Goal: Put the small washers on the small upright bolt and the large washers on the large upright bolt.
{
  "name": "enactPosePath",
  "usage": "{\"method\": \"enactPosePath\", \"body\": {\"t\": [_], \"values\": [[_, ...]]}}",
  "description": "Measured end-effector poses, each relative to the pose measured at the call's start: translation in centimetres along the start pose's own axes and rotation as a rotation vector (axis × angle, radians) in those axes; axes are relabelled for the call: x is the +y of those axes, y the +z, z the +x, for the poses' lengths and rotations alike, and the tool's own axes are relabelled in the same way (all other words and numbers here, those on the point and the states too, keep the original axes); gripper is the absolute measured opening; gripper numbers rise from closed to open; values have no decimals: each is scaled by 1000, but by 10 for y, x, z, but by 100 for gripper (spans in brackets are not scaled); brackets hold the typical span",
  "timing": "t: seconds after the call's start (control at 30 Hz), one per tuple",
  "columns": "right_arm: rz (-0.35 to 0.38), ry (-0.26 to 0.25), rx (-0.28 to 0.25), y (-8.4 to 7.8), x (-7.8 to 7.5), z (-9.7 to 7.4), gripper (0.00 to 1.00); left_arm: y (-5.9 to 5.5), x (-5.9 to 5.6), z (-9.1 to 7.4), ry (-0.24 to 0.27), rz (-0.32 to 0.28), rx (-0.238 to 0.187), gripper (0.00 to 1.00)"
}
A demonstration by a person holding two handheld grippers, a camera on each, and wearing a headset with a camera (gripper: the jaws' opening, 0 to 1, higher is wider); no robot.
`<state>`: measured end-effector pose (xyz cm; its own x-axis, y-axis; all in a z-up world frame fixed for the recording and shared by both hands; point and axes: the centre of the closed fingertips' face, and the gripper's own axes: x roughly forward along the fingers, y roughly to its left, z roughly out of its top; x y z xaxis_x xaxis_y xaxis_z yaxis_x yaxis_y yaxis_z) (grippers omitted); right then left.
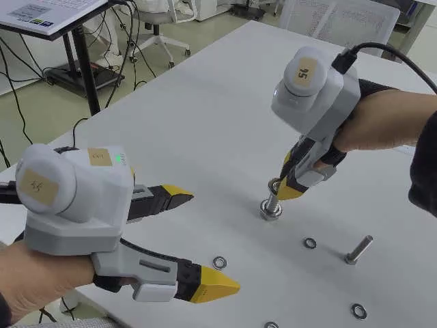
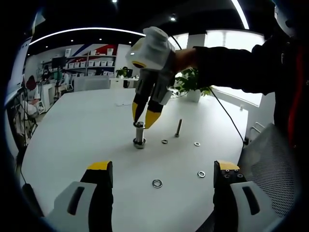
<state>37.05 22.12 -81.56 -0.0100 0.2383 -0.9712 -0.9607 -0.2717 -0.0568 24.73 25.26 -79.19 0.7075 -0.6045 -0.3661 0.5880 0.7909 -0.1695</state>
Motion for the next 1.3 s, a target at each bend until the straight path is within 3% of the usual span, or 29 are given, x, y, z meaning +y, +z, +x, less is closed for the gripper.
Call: {"method": "enactPosePath", "body": {"t": [0.83,1.3], "values": [[13,35,31,-10,4,25,23,-4,1,2,7,-14,7,86],[34,45,23,-11,6,38,23,-6,1,4,3,-16,15,86]]}}
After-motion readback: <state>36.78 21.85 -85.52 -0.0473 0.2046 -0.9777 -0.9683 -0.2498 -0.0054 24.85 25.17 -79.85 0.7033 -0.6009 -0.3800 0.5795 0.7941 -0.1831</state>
